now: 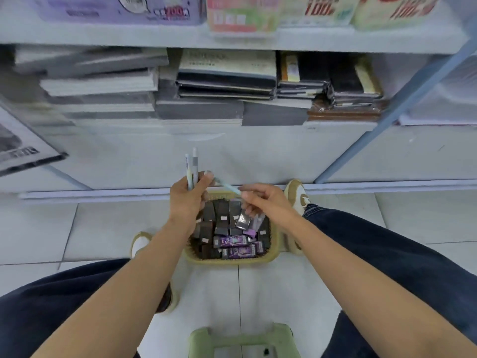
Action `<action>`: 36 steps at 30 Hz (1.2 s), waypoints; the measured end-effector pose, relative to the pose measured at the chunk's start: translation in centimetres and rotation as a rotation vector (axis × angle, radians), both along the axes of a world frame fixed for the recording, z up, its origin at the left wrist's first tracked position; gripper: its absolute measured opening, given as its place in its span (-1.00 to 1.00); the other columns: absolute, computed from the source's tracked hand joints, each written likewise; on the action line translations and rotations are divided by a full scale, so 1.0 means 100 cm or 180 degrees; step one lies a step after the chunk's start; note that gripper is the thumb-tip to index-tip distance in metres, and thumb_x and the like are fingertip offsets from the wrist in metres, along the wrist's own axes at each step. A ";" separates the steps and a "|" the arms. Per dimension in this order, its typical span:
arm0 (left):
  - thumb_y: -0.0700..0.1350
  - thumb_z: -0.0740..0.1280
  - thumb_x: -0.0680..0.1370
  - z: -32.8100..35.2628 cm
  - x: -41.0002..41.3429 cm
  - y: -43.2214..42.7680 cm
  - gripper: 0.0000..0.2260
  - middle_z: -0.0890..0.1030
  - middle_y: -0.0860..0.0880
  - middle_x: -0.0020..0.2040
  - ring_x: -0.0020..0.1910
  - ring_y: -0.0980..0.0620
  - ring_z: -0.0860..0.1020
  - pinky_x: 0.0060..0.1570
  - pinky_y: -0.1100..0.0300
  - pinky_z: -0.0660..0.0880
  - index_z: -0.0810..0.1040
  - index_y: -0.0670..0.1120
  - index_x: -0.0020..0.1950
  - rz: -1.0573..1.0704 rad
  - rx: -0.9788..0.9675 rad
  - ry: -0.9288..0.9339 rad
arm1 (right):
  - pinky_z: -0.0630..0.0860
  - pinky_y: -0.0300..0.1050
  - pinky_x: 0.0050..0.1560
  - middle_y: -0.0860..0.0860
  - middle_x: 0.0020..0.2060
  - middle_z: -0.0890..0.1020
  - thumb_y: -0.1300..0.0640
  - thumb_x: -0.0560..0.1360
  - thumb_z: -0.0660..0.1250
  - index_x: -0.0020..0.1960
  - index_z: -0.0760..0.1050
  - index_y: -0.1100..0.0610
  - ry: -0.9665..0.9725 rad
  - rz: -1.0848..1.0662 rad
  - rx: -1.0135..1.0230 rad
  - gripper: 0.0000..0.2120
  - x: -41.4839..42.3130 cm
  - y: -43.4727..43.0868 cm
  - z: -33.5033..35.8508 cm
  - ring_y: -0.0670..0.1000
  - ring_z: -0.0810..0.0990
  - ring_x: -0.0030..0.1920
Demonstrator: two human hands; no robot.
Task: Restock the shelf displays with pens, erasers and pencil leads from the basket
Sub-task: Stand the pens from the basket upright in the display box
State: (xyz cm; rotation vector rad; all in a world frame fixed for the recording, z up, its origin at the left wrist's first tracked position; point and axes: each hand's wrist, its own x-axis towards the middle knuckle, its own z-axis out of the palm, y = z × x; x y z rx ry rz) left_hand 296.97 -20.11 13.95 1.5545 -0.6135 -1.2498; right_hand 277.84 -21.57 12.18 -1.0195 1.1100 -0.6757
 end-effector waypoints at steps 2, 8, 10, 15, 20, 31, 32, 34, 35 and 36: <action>-0.16 0.43 0.51 0.030 -0.005 0.001 -0.92 0.47 -0.09 -0.32 -0.49 0.12 0.32 -0.59 0.34 0.23 0.63 -0.15 -0.05 -0.0011 -0.0228 0.0130 | 0.58 -0.23 -0.29 0.06 -0.33 0.67 0.22 0.56 0.31 0.04 0.58 0.19 -0.0109 0.0064 -0.0161 -0.90 0.006 0.002 0.028 -0.03 0.62 -0.37; -0.17 0.45 0.49 0.112 -0.018 0.006 -0.89 0.69 -0.12 -0.15 -0.51 0.14 0.38 -0.58 0.34 0.27 0.62 -0.16 -0.01 -0.0130 -0.0805 0.0295 | 0.59 -0.16 -0.20 0.11 -0.25 0.70 0.20 0.57 0.31 0.01 0.58 0.18 -0.0225 0.0096 -0.0845 -0.91 0.022 0.005 0.108 0.03 0.65 -0.28; -0.16 0.47 0.48 0.138 -0.018 0.005 -0.85 0.70 -0.10 -0.16 -0.54 0.13 0.37 -0.57 0.33 0.29 0.61 -0.18 0.00 -0.0086 -0.0934 0.0235 | 0.58 -0.14 -0.11 0.12 -0.16 0.70 0.19 0.56 0.32 0.04 0.58 0.19 -0.0150 0.0098 -0.1121 -0.88 0.021 0.001 0.134 0.02 0.67 -0.17; -0.19 0.47 0.47 0.195 -0.015 -0.002 -0.94 0.45 0.09 -0.52 -0.58 0.14 0.31 -0.56 0.33 0.29 0.61 -0.12 -0.14 -0.0301 -0.1244 -0.0110 | 0.55 -0.22 -0.08 -0.03 -0.08 0.67 0.12 0.54 0.35 0.13 0.60 0.11 -0.0204 -0.0416 -0.1786 -0.82 0.021 -0.018 0.206 -0.11 0.62 -0.07; -0.22 0.48 0.46 0.236 -0.021 -0.008 -0.95 0.48 0.08 -0.52 -0.58 0.16 0.31 -0.56 0.33 0.30 0.64 -0.12 -0.17 -0.0617 -0.1470 -0.0481 | 0.53 -0.29 -0.03 -0.13 -0.15 0.66 0.20 0.52 0.38 0.05 0.61 0.03 -0.0057 -0.0273 -0.2371 -0.86 0.031 -0.036 0.263 -0.19 0.58 -0.12; -0.14 0.16 0.66 0.297 -0.008 -0.047 -0.77 0.59 -0.03 -0.31 -0.52 0.14 0.38 -0.59 0.33 0.26 0.61 -0.12 0.05 -0.0493 -0.1378 -0.0075 | 0.59 -0.24 -0.17 0.09 -0.13 0.68 0.21 0.56 0.32 0.01 0.53 0.13 0.0029 -0.1388 -0.3138 -0.96 -0.006 -0.100 0.358 -0.06 0.67 -0.16; -0.13 0.15 0.67 0.298 -0.007 -0.049 -0.77 0.60 -0.04 -0.33 -0.51 0.12 0.41 -0.58 0.32 0.28 0.59 -0.13 0.07 -0.0584 -0.1436 -0.0140 | 0.59 -0.24 -0.18 0.10 -0.13 0.68 0.20 0.55 0.33 0.00 0.53 0.12 0.0082 -0.1490 -0.3151 -0.96 -0.008 -0.108 0.362 -0.06 0.68 -0.16; -0.10 0.13 0.68 0.299 -0.005 -0.052 -0.77 0.63 -0.06 -0.31 -0.45 0.07 0.49 -0.52 0.29 0.36 0.57 -0.11 0.11 -0.0768 -0.1540 -0.0293 | 0.59 -0.22 -0.20 0.12 -0.13 0.68 0.18 0.55 0.34 0.01 0.52 0.12 0.0296 -0.1540 -0.3159 -0.95 -0.010 -0.122 0.364 -0.05 0.67 -0.16; -0.09 0.12 0.68 0.299 -0.004 -0.055 -0.77 0.65 -0.07 -0.28 -0.40 0.05 0.52 -0.47 0.27 0.39 0.56 -0.10 0.13 -0.0850 -0.1572 -0.0368 | 0.61 -0.18 -0.18 0.12 -0.13 0.68 0.18 0.54 0.35 0.01 0.53 0.14 0.0460 -0.1507 -0.3172 -0.94 -0.010 -0.128 0.362 -0.04 0.67 -0.16; -0.07 0.12 0.68 0.299 -0.002 -0.057 -0.77 0.66 -0.08 -0.26 -0.37 0.03 0.54 -0.43 0.26 0.43 0.56 -0.08 0.14 -0.0925 -0.1590 -0.0434 | 0.62 -0.12 -0.15 0.10 -0.15 0.68 0.18 0.54 0.35 0.01 0.54 0.15 0.0643 -0.1453 -0.3189 -0.93 -0.008 -0.133 0.358 -0.01 0.67 -0.15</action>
